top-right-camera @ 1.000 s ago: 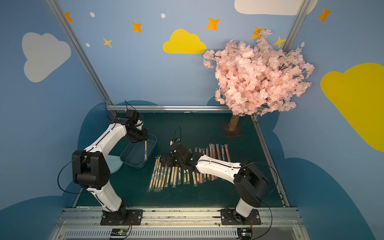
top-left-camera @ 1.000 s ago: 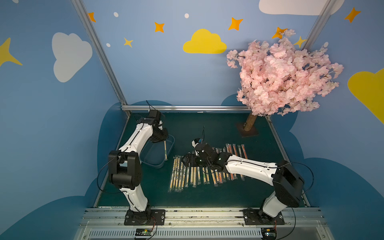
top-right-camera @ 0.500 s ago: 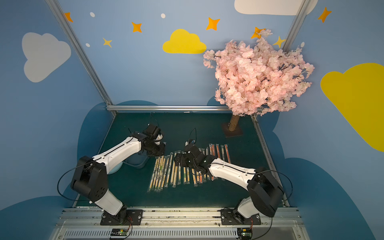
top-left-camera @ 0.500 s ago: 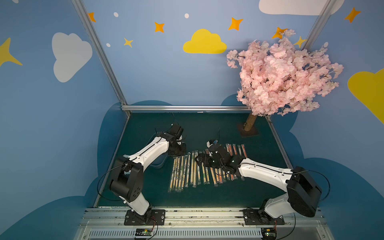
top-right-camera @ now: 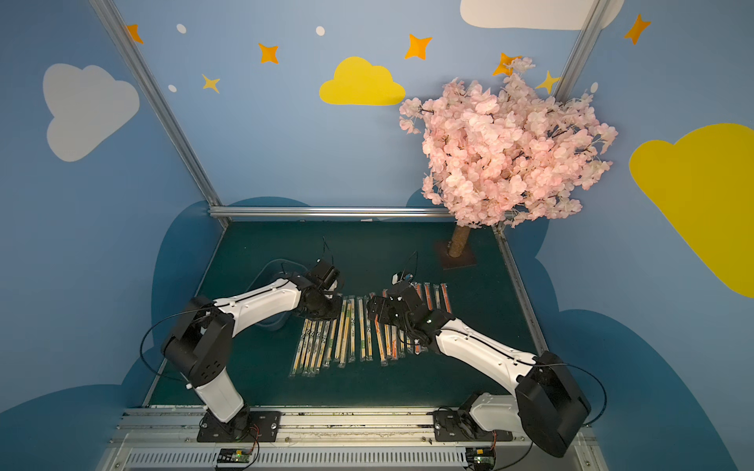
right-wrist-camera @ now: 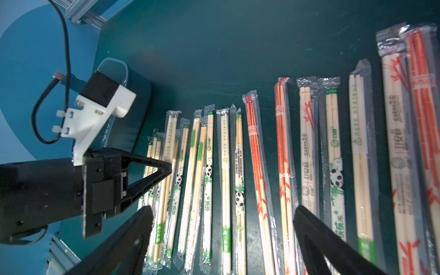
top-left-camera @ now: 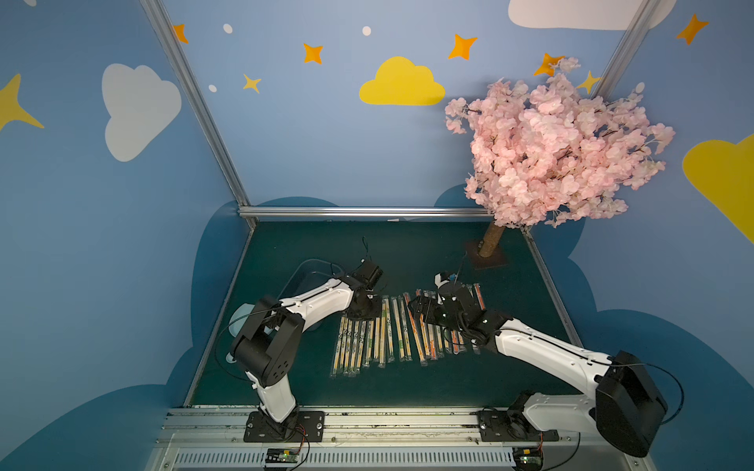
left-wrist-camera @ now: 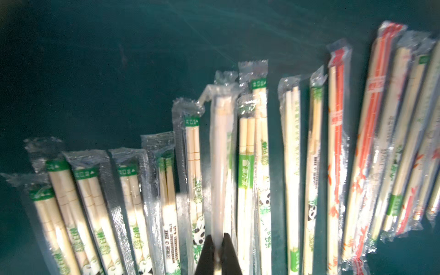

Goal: Take the paired disposable chopsticks out of the storage box
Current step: Place the paired disposable chopsticks at the center of the board, then reset both arms

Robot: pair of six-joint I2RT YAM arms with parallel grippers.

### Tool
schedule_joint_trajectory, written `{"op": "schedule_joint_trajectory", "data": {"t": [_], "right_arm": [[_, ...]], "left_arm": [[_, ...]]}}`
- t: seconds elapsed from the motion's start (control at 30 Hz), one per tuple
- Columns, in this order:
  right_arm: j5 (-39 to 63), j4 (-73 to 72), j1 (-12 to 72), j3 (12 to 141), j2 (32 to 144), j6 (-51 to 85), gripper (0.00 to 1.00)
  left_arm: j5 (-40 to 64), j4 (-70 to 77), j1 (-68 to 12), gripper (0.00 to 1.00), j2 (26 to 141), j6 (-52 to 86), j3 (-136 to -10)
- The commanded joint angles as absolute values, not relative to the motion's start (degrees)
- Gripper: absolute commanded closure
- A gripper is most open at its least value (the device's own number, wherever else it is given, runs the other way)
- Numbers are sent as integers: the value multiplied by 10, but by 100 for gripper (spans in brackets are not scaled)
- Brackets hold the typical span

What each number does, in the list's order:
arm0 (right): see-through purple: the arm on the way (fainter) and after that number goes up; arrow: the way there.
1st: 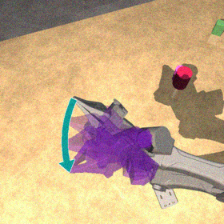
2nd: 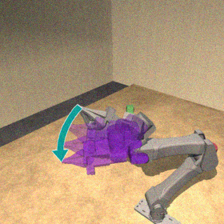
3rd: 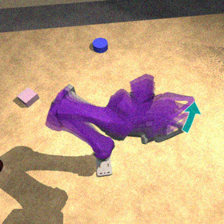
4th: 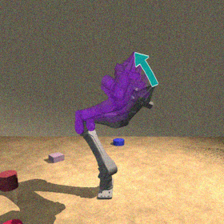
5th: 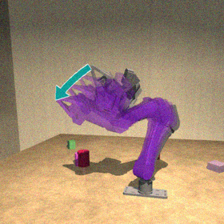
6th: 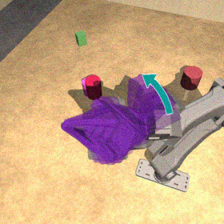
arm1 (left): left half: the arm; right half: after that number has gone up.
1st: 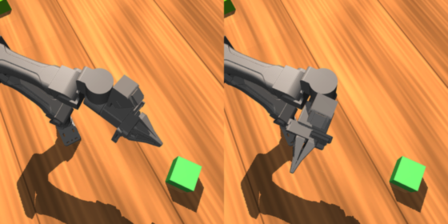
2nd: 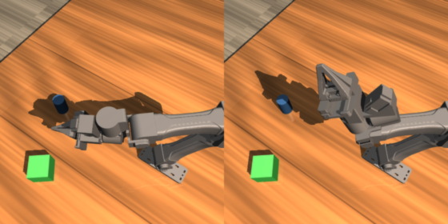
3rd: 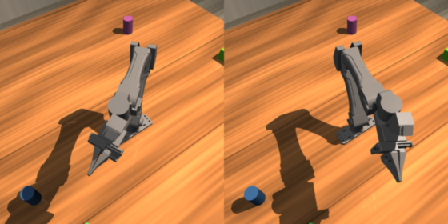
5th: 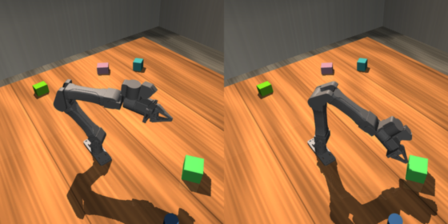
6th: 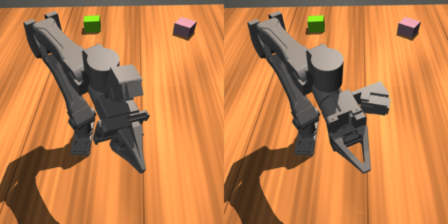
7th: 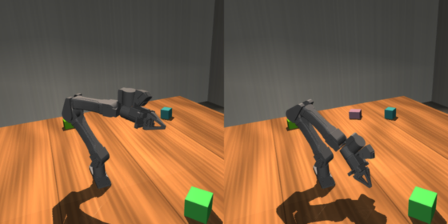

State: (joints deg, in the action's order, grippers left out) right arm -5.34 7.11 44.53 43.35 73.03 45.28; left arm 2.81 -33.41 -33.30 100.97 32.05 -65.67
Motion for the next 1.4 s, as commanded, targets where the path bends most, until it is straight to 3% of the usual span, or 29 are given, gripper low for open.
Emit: {"op": "schedule_joint_trajectory", "data": {"t": [0.0,0.2,0.4,0.6,0.8,0.83,0.97,1.1,1.23,1.37], "right_arm": [[-57,84,437,425,714,445,4],[-54,87,431,423,707,443,4],[-51,91,427,428,704,439,4],[-50,104,419,442,686,424,4],[-92,177,400,508,658,361,2],[-107,188,393,520,652,344,2],[-114,191,338,543,621,276,2],[-102,152,244,524,602,240,2],[-135,88,167,474,591,182,2],[-129,-1,96,404,574,134,2]], "left_arm": [[13,-323,-339,96,1025,329,-650],[15,-316,-343,92,1042,333,-646],[29,-320,-344,67,1036,339,-653],[41,-344,-344,54,985,340,-679],[-18,-381,-339,17,879,311,-707],[-42,-384,-337,1,858,303,-708],[-166,-364,-319,0,764,255,-683],[-252,-212,-269,0,634,177,-568],[-274,22,-180,0,532,91,-404],[-234,148,-100,0,516,6,-292]]}}
